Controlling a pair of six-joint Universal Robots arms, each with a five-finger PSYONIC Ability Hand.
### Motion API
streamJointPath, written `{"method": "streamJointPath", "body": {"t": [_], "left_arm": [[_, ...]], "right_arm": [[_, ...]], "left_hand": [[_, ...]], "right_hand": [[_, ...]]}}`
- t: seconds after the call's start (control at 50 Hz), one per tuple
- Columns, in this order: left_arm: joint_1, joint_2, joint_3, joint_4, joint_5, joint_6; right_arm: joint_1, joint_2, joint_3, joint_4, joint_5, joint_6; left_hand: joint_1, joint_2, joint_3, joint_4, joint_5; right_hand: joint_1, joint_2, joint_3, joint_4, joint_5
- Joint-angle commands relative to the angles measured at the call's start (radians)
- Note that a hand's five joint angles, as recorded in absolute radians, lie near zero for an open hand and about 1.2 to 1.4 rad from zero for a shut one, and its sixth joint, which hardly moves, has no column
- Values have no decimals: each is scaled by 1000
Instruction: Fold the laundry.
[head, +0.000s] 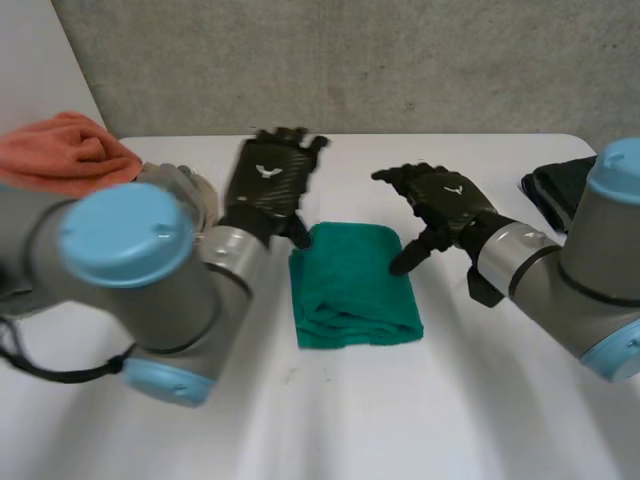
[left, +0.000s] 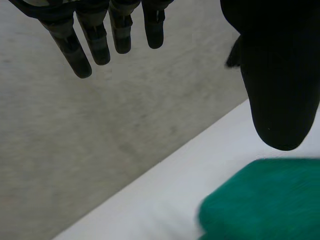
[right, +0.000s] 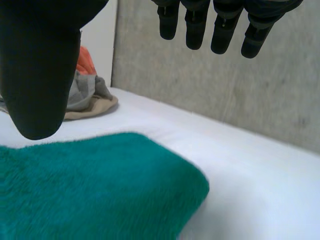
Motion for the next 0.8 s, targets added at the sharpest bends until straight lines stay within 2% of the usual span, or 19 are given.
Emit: {"method": "streamJointPath", "body": {"t": [0.02,0.12,0.22,0.32,0.4,0.5,0.54,0.62,0.72,0.8], "left_arm": [[-45,-214,231,-117,3,-91],[-45,-342,357,-242,-4,-82],[-41,-391,384,-334,-31,-47],[-41,-389,342,-357,-155,25],[-50,-376,292,-358,-221,73],[-73,-357,256,-358,-234,79],[-91,-340,247,-358,-232,78],[-100,-279,246,-357,-231,78],[-100,-169,239,-345,-226,82],[-94,-87,235,-345,-221,82]], "right_arm": [[-13,147,-141,130,-27,-15],[-4,245,-221,190,-28,-24],[1,308,-264,214,-39,-27],[7,336,-275,219,-45,-71],[18,348,-276,237,-28,-178],[22,374,-278,259,11,-310],[25,377,-278,263,59,-373],[39,351,-276,262,122,-453],[49,255,-250,233,165,-461],[50,160,-152,152,188,-456]], "left_hand": [[62,54,49,58,38],[82,74,70,78,59],[115,107,102,111,91],[112,104,99,108,88],[109,101,96,105,85],[103,95,90,99,80],[103,95,90,99,79],[97,89,84,93,74],[85,77,73,81,62],[56,48,43,52,33]], "right_hand": [[-58,-42,-41,-34,-50],[-58,-42,-41,-34,-50],[-58,-42,-41,-34,-50],[-58,-42,-41,-34,-50],[-58,-42,-41,-34,-50],[-58,-42,-41,-34,-50],[-58,-42,-41,-34,-50],[-58,-42,-41,-34,-50],[-58,-42,-41,-34,-50],[-58,-42,-41,-34,-50]]}}
